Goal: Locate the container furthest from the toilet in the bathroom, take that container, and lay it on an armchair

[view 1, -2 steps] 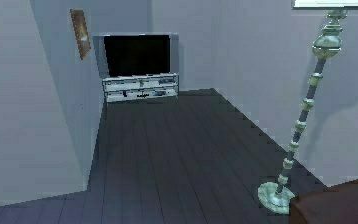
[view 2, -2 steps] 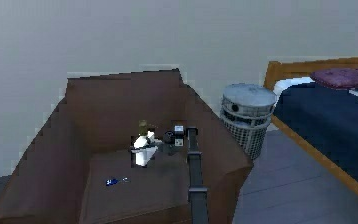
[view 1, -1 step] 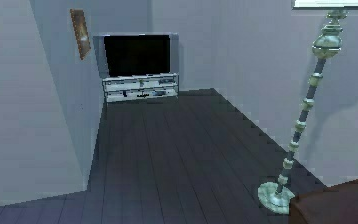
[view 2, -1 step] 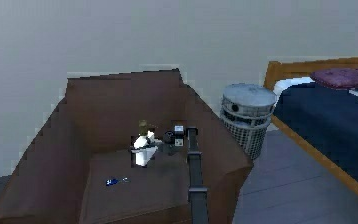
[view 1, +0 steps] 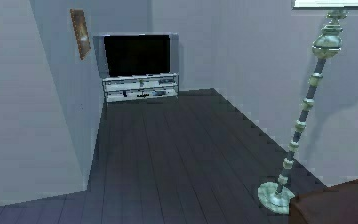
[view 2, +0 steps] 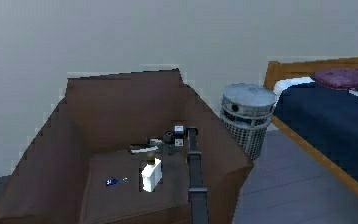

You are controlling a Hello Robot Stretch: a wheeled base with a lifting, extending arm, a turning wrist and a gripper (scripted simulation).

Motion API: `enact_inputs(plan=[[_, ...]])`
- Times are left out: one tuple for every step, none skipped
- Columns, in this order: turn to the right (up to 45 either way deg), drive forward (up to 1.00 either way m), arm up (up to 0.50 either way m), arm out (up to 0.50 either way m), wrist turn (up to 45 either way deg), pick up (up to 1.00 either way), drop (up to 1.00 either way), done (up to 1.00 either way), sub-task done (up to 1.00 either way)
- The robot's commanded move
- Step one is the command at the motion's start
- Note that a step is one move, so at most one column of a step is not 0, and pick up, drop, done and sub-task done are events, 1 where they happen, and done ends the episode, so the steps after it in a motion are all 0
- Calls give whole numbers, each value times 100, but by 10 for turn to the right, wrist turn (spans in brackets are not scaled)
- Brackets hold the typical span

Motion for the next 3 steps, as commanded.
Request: enact_inputs(plan=[[0,0,10,0,0,0,0,0,0],[0,0,0,-8,0,0,0,0,0],[0,0,0,0,0,0,0,100,0]])
